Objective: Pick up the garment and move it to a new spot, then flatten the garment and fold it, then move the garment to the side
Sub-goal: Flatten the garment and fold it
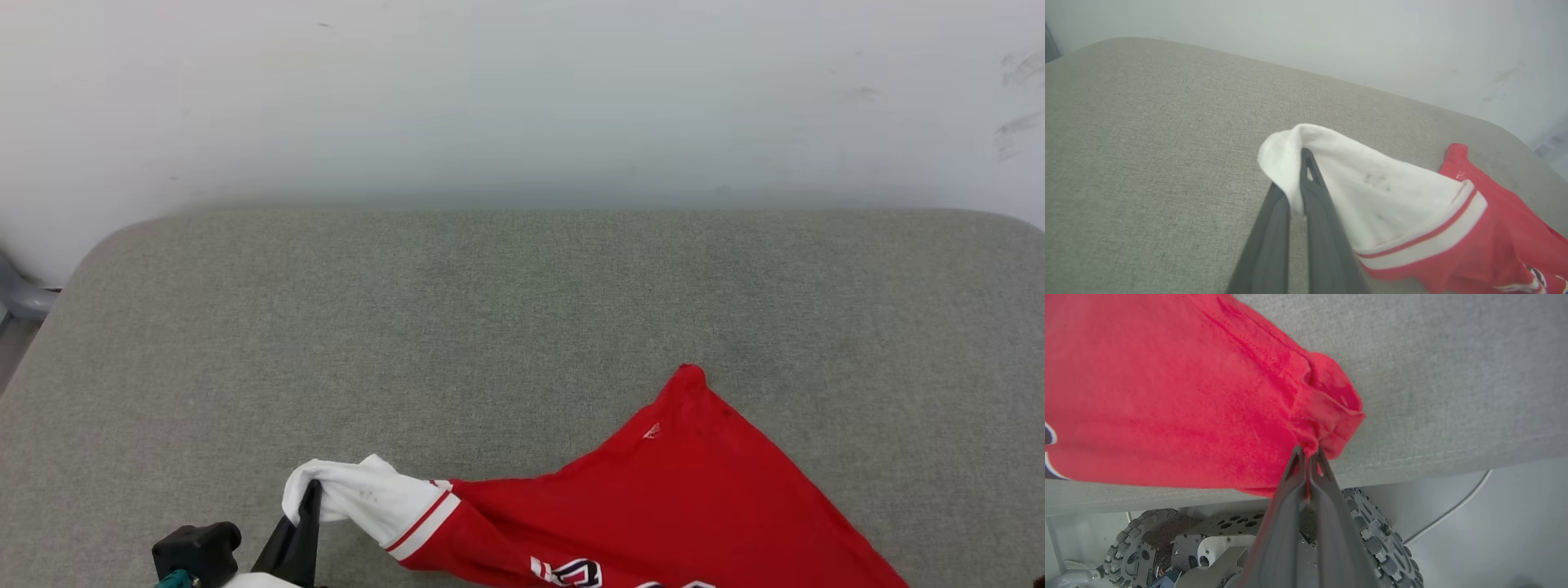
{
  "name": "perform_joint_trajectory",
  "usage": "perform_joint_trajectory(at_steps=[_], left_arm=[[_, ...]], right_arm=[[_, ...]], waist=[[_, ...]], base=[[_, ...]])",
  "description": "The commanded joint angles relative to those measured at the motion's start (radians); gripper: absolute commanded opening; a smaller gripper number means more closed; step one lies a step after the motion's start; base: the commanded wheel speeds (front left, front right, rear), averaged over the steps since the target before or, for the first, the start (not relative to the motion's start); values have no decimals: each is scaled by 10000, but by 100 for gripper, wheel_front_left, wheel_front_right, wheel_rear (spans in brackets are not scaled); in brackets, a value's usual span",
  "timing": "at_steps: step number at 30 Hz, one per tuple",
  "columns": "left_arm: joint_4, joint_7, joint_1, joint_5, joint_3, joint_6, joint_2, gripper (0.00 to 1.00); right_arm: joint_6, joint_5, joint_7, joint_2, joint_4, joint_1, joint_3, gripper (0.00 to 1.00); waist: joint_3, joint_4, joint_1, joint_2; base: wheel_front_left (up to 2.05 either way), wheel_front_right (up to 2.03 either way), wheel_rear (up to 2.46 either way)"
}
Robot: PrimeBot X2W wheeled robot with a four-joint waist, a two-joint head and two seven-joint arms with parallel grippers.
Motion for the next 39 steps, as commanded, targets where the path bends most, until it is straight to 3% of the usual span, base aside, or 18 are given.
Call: perform_joint_trajectory(at_steps=[1,3,4,6,9,16,17,21,25,30,39], left_arm=[[49,16,58,-47,45,33,34,0],[124,25,7,-76,57,7,51,0],[155,14,-17,-81,65,-1,50,0],[192,6,-73,-91,56,-10,44,0],[253,-21,-137,-105,32,-43,36,0],[276,-18,-342,-65,-111,-109,-33,0],[276,-18,-342,-65,-111,-109,-33,0],[204,-36,-638,-20,-184,-169,-76,0],[217,-98,-1056,26,-282,-303,-167,0],[356,-253,-1632,99,-357,-477,-364,0],[585,-449,-2466,204,-558,-810,-711,0]], right_arm=[[-9,-70,-111,141,-14,308,-47,0],[-11,-34,-351,316,58,600,-73,3],[-9,-5,-446,386,141,765,-23,27],[-9,63,-987,451,148,831,-51,100],[-7,204,-2003,534,237,699,-46,100],[-7,227,-5566,463,431,-277,426,100],[-7,227,-5566,463,431,-277,426,100],[-7,314,-7160,-7,974,-1283,918,100],[-7,258,-7797,-723,1761,-2470,1632,100],[-7,385,-6747,-1775,2610,-4073,3004,100],[-7,1249,-1927,-3299,2862,-6600,5440,100]], waist=[[-22,-19,2,-1],[-13,-32,2,-1],[-9,-39,2,-1],[8,-38,2,-1],[40,-40,2,-1],[189,29,2,-1],[189,29,2,-1],[526,160,2,-1],[943,388,2,-1],[1448,680,2,-1],[2189,1228,2,-1]], base=[[0,0,0],[0,0,0],[0,0,0],[0,0,0],[0,0,0],[0,0,0],[0,0,0],[0,0,0],[0,0,0],[0,0,0],[0,0,0]])
